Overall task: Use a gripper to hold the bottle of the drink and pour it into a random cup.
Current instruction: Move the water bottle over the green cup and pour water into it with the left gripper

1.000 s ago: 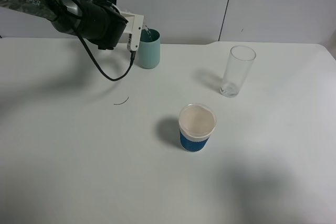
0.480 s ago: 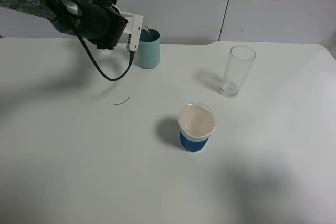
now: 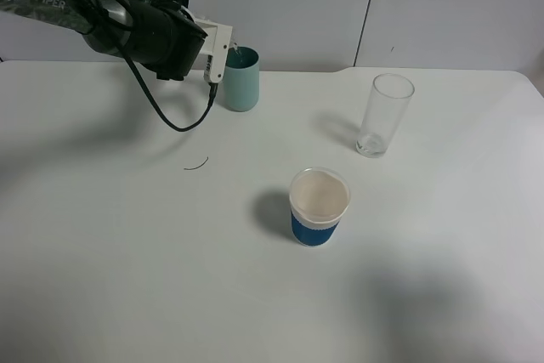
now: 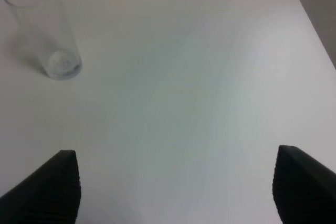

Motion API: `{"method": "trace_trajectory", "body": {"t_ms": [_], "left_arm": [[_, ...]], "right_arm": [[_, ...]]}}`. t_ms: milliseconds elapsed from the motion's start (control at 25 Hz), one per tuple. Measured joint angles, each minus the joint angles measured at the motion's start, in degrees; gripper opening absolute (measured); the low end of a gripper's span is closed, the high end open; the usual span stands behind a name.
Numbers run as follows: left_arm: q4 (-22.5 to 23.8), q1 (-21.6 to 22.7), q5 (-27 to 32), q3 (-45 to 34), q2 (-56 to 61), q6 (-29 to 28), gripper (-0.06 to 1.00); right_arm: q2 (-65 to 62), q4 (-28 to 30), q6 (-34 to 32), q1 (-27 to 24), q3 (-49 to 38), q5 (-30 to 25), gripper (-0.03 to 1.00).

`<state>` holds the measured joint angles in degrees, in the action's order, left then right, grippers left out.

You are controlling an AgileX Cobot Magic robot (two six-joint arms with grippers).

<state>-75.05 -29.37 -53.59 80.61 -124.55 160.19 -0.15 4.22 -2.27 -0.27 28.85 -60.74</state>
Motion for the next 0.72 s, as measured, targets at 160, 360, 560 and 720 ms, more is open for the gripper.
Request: {"method": "trace_trajectory", "body": {"t_ms": [160,360,560,720], "left_arm": [[0.55,0.00,-0.01,0.00,0.00,0.21,0.55],[1.07,0.00,-0.43,0.00,0.00,0.41,0.55],[1.33,0.00,-0.48,0.00,0.00,0.76,0.55],[1.80,0.00,-0.48,0.00,0.00,1.53,0.55]], "right_arm": [[0.00,0.00,0.00,0.00,0.00,0.00,0.75],[0.00,0.00,0.00,0.00,0.00,0.00,0.75],[0.00,0.00,0.00,0.00,0.00,0.00,0.75],[0.00,0.00,0.00,0.00,0.00,0.00,0.75]]}}
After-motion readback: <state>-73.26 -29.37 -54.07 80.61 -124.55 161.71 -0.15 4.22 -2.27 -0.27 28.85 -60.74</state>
